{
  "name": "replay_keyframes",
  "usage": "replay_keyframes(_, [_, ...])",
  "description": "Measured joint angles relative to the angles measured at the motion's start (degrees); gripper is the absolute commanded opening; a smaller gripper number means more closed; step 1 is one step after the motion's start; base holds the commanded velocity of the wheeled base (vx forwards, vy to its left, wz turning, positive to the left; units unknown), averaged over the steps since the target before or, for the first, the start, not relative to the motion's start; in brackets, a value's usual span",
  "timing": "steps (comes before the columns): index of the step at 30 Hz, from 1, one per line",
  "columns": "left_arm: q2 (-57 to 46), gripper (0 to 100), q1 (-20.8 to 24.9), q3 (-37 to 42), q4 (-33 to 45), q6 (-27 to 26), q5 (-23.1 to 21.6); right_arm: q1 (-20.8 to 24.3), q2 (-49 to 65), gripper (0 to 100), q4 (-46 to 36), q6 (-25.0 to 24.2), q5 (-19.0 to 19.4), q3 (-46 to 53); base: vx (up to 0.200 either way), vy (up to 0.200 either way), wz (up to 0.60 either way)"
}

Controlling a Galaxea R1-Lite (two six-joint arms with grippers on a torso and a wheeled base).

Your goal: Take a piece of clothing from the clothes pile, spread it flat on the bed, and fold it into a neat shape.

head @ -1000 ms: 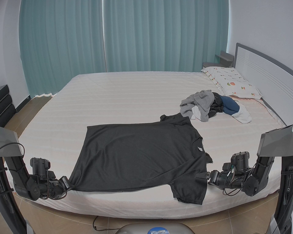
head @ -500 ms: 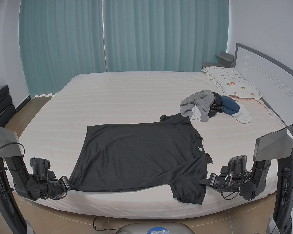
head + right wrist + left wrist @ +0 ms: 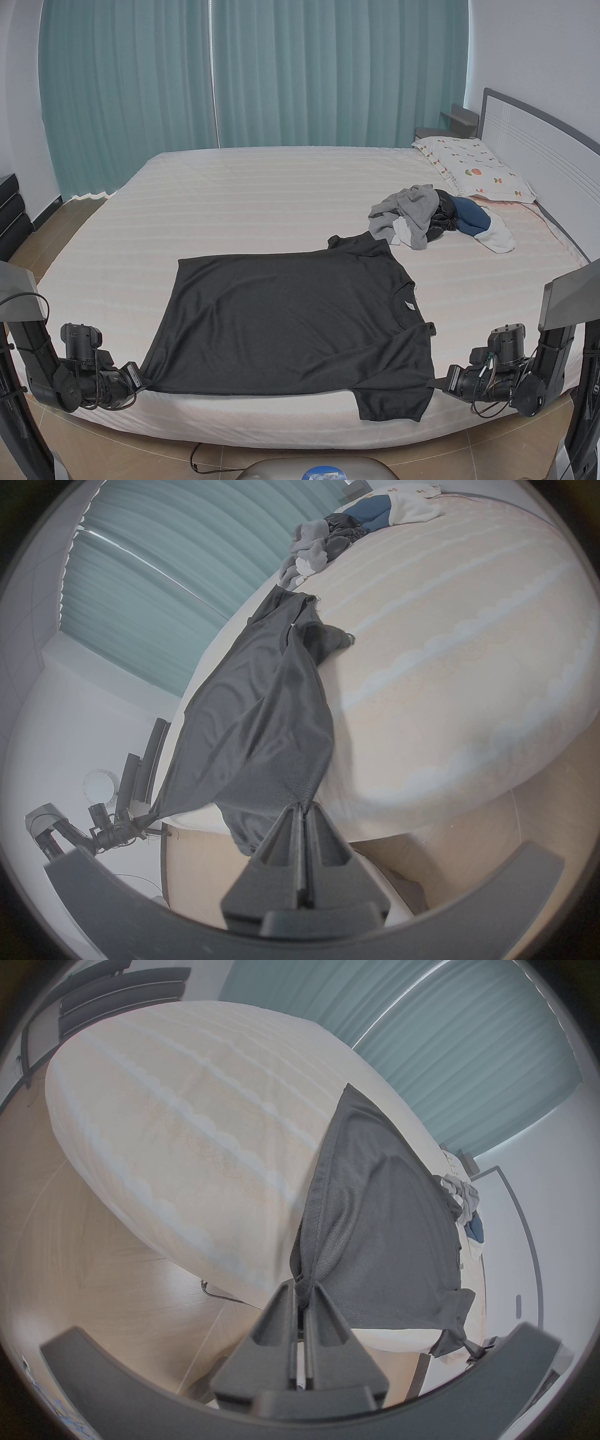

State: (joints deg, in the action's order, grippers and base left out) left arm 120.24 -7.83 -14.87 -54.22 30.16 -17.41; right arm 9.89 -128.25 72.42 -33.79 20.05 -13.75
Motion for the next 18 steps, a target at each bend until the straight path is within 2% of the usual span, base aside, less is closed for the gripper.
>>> replay_keyframes(10, [-0.1,0,-1.7,2.1,-0.5,-5.6,0.3,-0.5,1.6,0,9.8,1.3,0.7,10.3,0.0,0.0,0.0])
replay_keyframes(13, [-0.1,0,-2.0,2.6,-0.6,-6.7,0.4,-0.6,1.2,0,10.6,3.5,1.1,11.9,0.0,0.0,0.0])
replay_keyframes(18, [-0.1,0,-2.3,3.4,-0.6,-9.0,1.6,-0.6,0.5,0,10.3,4.4,1.3,12.6,0.0,0.0,0.0])
